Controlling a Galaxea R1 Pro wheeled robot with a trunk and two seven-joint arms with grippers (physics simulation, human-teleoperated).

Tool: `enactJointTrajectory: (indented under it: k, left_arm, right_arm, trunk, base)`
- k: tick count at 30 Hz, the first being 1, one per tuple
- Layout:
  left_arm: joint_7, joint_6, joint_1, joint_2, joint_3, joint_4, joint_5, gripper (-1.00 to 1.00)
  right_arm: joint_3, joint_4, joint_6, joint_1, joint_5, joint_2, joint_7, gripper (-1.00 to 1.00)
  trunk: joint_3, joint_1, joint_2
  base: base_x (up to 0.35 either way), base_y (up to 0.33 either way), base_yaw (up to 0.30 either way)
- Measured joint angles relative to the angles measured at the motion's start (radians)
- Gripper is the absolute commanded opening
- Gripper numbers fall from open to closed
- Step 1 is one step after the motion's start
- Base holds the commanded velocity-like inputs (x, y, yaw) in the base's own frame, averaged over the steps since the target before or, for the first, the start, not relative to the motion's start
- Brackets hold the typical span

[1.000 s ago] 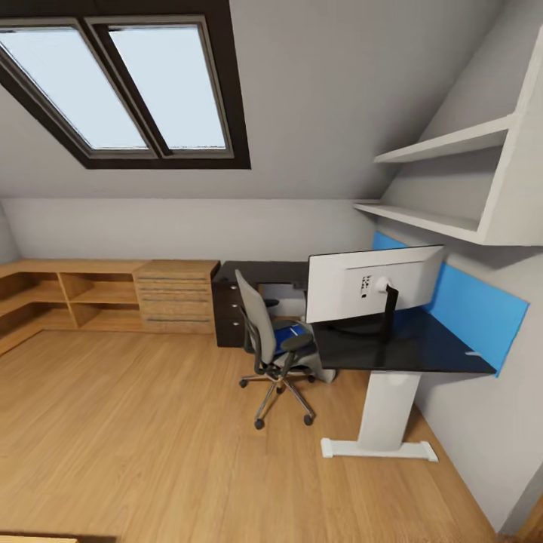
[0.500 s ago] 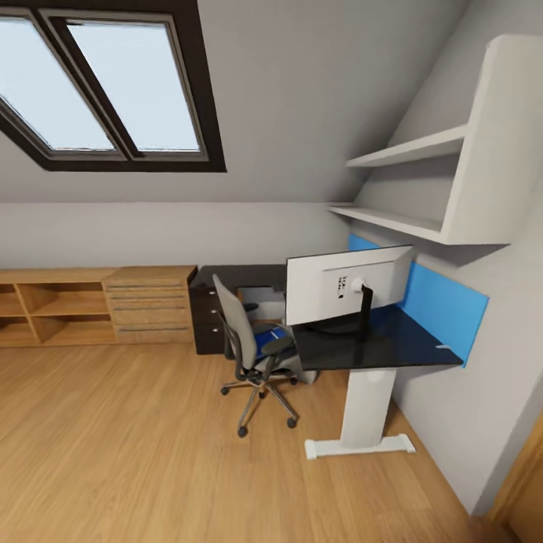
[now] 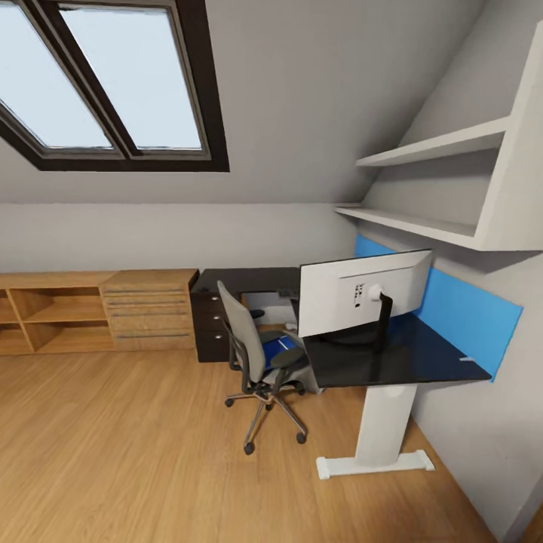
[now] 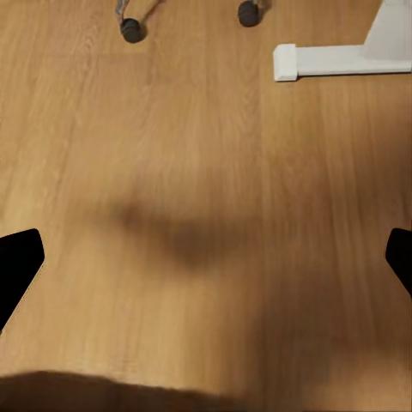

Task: In the bedroom, organize the workspace by keeping the computer under the desk, ensuring the monitor is on the desk, placing the keyboard on the desk next to the monitor, placing the mouse on the desk next to the keyboard, moving the folder from the swivel chair onto the desk next to the mouse, stacking the notebook on top of the folder with the pen on top of the notebook, and positioning the swivel chair next to the desk.

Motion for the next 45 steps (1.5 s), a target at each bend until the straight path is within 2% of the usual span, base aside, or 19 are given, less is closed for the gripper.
enactJointTrajectory:
  k: [8, 20, 27, 31, 45]
  left_arm:
    - [0.000, 0.000, 0.000, 0.000, 0.000, 0.000, 0.000, 1.00]
    - [0.000, 0.000, 0.000, 0.000, 0.000, 0.000, 0.000, 1.00]
    - [0.002, -0.002, 0.000, 0.001, 0.003, -0.010, 0.009, 1.00]
    - [0.003, -0.001, 0.000, -0.004, 0.001, -0.016, 0.024, 1.00]
    - [0.003, 0.000, 0.000, -0.004, 0.000, -0.015, 0.027, 1.00]
  right_arm:
    - [-0.001, 0.002, -0.001, 0.000, 0.032, 0.000, 0.000, 1.00]
    - [-0.001, 0.002, -0.001, 0.000, 0.034, -0.002, 0.000, 1.00]
    - [-0.001, 0.002, 0.000, 0.000, 0.034, -0.002, -0.001, 1.00]
    - [-0.001, 0.002, 0.000, 0.000, 0.034, -0.002, -0.001, 1.00]
    - [-0.001, 0.002, 0.001, 0.000, 0.034, -0.002, -0.001, 1.00]
  trunk:
    - [0.000, 0.000, 0.000]
    - [0.000, 0.000, 0.000]
    - [0.000, 0.001, 0.000]
    - [-0.012, 0.016, -0.028]
    - [-0.056, 0.070, -0.126]
  base:
    - [0.299, 0.150, 0.000]
    - [0.282, 0.201, 0.000]
    - [0.006, 0.005, 0.000]
    - [0.000, 0.000, 0.000]
    - [0.000, 0.000, 0.000]
